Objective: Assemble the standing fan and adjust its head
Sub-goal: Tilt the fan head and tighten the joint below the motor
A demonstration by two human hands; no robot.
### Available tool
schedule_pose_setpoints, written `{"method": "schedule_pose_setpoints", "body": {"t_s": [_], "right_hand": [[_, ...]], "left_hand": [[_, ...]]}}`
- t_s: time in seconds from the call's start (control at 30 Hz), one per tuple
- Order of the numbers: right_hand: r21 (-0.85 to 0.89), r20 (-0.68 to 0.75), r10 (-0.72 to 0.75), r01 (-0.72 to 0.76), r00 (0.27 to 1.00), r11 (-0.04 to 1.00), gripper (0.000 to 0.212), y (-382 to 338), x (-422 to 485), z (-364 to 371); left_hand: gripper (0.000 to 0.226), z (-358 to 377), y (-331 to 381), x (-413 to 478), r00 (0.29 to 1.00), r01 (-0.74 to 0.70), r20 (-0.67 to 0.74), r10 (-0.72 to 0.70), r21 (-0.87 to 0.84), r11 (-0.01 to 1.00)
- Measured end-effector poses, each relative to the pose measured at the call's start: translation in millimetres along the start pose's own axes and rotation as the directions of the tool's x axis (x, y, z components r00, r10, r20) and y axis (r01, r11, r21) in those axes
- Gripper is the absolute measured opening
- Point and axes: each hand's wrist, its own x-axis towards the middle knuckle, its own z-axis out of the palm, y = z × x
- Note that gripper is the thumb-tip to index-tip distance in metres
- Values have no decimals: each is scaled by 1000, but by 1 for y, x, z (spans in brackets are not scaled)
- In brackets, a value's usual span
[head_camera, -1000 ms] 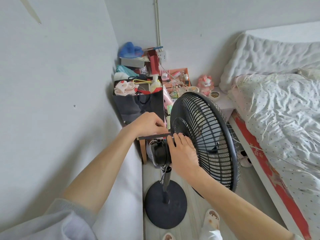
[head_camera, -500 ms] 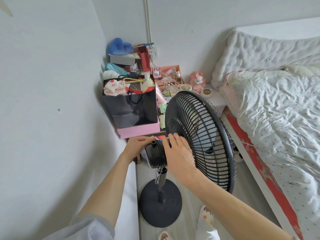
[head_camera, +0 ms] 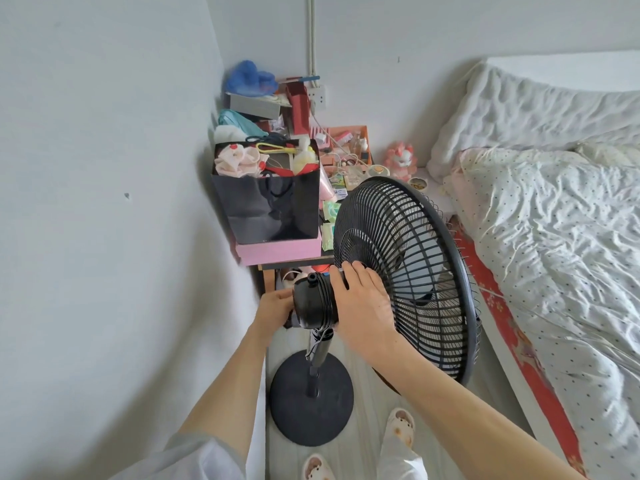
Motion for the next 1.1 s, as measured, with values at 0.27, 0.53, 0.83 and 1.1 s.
{"method": "schedule_pose_setpoints", "body": {"t_s": [0.27, 0.53, 0.83, 1.1], "right_hand": [[-6, -24, -11, 11, 1000, 1000, 91, -1, -3, 1], [-14, -36, -5, 4, 999, 1000, 89, 9, -1, 2], [-60, -38, -45, 43, 998, 997, 85, 0, -1, -2], [-83, 0, -41, 41, 999, 996, 84, -3, -1, -5]], "left_hand": [[35, 23, -40, -19, 986, 138, -57, -155, -233, 963], [28, 42, -47, -40, 993, 56, -77, -88, -350, 935], [15, 51, -64, -60, 972, -8, -224, -71, -333, 943], [20, 52, -65, -64, 994, 28, -93, -52, -236, 971]]}}
